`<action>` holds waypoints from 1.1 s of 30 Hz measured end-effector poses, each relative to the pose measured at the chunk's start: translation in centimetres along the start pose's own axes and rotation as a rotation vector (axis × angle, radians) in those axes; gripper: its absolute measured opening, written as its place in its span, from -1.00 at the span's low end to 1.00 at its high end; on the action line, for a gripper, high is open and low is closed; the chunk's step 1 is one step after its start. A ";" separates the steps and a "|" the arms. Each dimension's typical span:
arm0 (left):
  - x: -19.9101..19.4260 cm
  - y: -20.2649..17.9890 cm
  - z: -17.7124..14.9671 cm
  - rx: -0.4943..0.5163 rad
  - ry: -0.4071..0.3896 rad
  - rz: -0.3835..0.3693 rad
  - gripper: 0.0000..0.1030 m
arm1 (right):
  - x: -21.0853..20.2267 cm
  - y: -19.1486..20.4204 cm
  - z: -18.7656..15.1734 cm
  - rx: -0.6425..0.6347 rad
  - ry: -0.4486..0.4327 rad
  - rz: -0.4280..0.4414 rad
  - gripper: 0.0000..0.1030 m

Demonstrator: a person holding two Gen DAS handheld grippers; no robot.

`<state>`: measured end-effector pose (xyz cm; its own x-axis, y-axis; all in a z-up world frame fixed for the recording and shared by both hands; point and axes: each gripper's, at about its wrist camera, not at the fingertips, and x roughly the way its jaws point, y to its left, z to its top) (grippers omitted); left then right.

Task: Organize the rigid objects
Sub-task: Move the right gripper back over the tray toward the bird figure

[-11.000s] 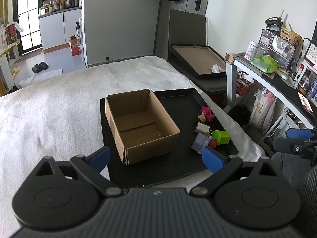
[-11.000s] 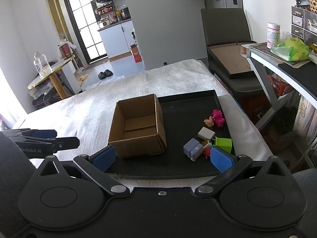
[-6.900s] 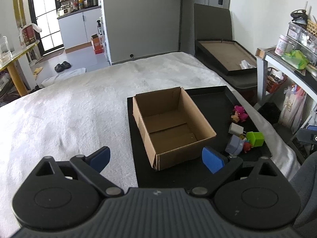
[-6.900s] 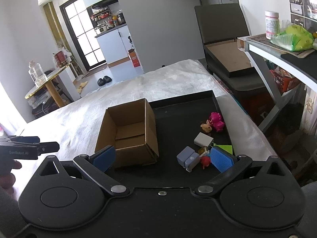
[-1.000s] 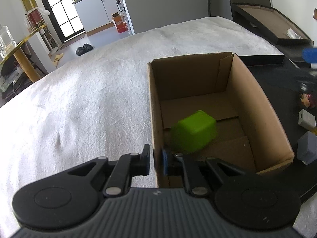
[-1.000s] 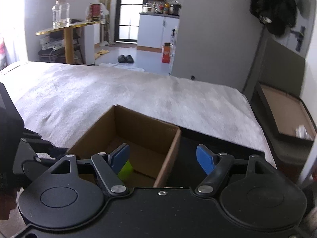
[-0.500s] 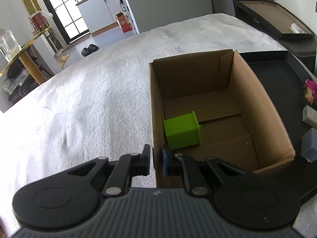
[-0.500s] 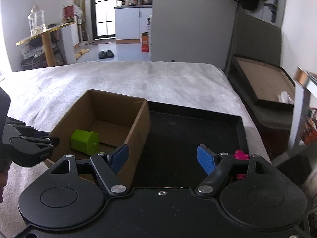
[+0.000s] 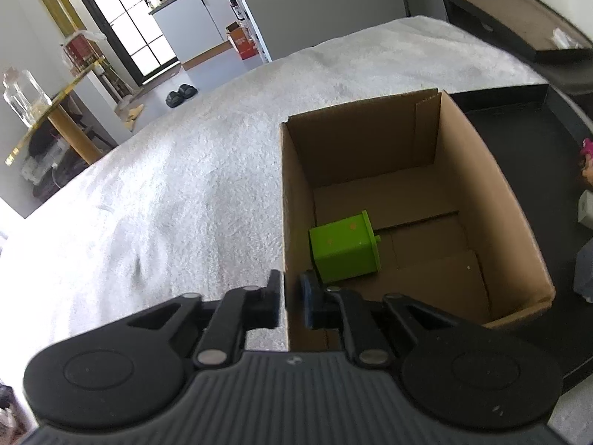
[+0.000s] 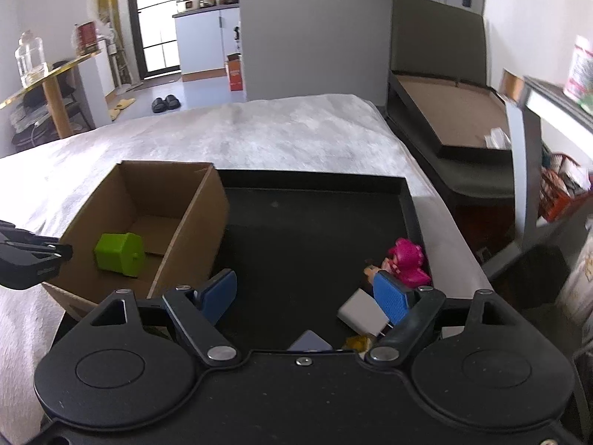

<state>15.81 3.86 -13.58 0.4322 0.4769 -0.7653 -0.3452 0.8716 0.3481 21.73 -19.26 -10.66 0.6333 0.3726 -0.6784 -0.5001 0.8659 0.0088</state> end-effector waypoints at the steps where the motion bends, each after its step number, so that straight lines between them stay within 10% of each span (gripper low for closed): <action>1: 0.0 -0.2 0.1 0.010 0.006 0.004 -0.67 | 0.1 -0.3 -0.2 0.009 0.004 -0.002 0.58; 11: 0.0 -1.8 0.9 0.052 0.018 0.027 0.22 | 1.3 -3.7 -2.6 0.110 0.075 -0.004 0.58; 19: -0.1 -2.5 1.6 0.058 0.028 0.057 0.33 | 2.5 -5.4 -4.2 0.157 0.111 0.018 0.56; 33: 0.1 -2.6 2.1 0.058 0.041 0.086 0.37 | 4.9 -7.6 -6.5 0.233 0.094 0.079 -0.05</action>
<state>18.55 1.88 -13.40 0.3682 0.5464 -0.7523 -0.3300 0.8332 0.4436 24.79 -26.14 -18.79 0.5349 0.4189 -0.7338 -0.3897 0.8929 0.2257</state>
